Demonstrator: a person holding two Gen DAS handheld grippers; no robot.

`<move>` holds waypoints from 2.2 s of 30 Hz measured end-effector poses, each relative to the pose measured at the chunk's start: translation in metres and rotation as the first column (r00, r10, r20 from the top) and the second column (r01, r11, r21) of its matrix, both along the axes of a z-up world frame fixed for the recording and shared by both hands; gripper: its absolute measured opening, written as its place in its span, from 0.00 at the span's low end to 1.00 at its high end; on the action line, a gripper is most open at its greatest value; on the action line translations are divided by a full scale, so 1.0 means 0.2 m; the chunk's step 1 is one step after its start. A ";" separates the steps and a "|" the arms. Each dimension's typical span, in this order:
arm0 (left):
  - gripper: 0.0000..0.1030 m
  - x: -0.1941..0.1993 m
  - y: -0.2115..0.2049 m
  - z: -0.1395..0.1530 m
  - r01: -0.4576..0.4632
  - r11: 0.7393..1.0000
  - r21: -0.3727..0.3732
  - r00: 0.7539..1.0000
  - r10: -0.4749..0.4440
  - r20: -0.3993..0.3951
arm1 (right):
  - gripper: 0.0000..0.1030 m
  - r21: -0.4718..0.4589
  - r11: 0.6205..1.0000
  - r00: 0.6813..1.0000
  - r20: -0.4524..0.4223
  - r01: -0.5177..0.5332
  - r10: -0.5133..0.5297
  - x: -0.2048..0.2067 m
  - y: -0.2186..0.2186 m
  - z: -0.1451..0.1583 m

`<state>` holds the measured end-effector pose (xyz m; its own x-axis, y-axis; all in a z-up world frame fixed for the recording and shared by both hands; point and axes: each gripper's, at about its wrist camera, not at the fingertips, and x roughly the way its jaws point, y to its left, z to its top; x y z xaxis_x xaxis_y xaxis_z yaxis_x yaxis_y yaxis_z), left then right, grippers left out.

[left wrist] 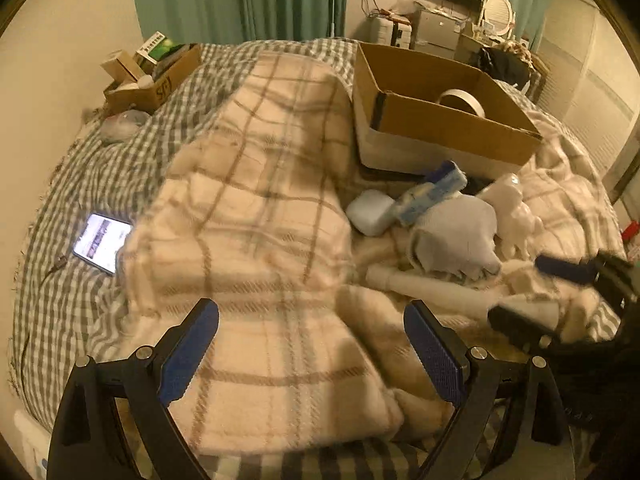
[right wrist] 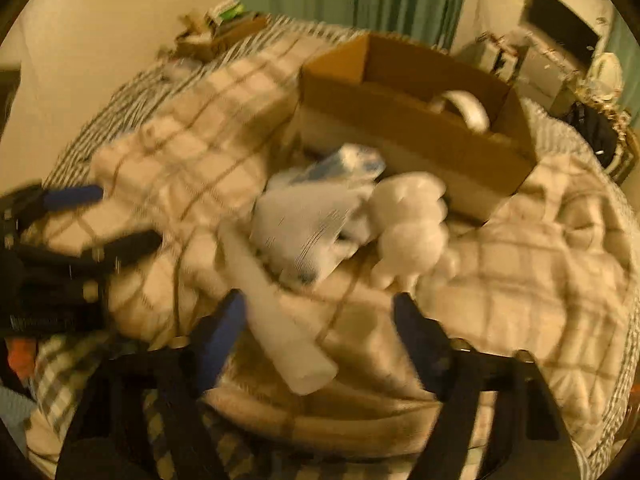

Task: Organize objects
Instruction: 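Grasp the white plastic tube with the right tool, then carry the tube into the box with the right tool while the left carries the grey sock there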

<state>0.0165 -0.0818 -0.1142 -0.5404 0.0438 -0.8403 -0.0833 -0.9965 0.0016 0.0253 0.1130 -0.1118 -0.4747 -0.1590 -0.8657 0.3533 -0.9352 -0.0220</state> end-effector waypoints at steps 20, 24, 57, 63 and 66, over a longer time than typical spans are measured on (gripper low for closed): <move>0.93 0.01 0.06 0.01 0.021 0.999 -0.047 0.999 -0.022 -0.023 | 0.00 -0.058 0.998 0.985 -0.169 0.018 -0.027 0.13 0.27 0.46; 0.93 0.03 0.09 0.02 0.014 0.996 -0.093 0.999 -0.018 -0.038 | 0.02 -0.106 0.994 0.992 -0.123 -0.033 0.020 0.12 0.24 0.39; 0.93 0.03 -0.01 -0.04 -0.012 1.000 -0.017 1.000 0.012 0.019 | 0.08 -0.052 0.998 0.999 -0.021 -0.037 0.036 0.23 0.21 0.26; 0.93 0.03 0.02 -0.01 -0.009 1.000 -0.030 1.000 0.009 -0.002 | 0.06 0.049 0.989 0.965 -0.229 0.140 -0.125 0.20 0.36 0.42; 0.93 0.00 0.09 0.02 0.022 0.999 -0.049 1.000 -0.022 -0.004 | 0.06 0.041 0.982 0.952 -0.256 0.185 -0.169 0.17 0.42 0.47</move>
<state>0.0156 -0.0636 -0.1111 -0.5434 0.0144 -0.8394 -0.1049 -0.9932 0.0508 0.0586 0.1980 -0.0178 -0.6931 -0.0008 -0.7208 0.1575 -0.9760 -0.1503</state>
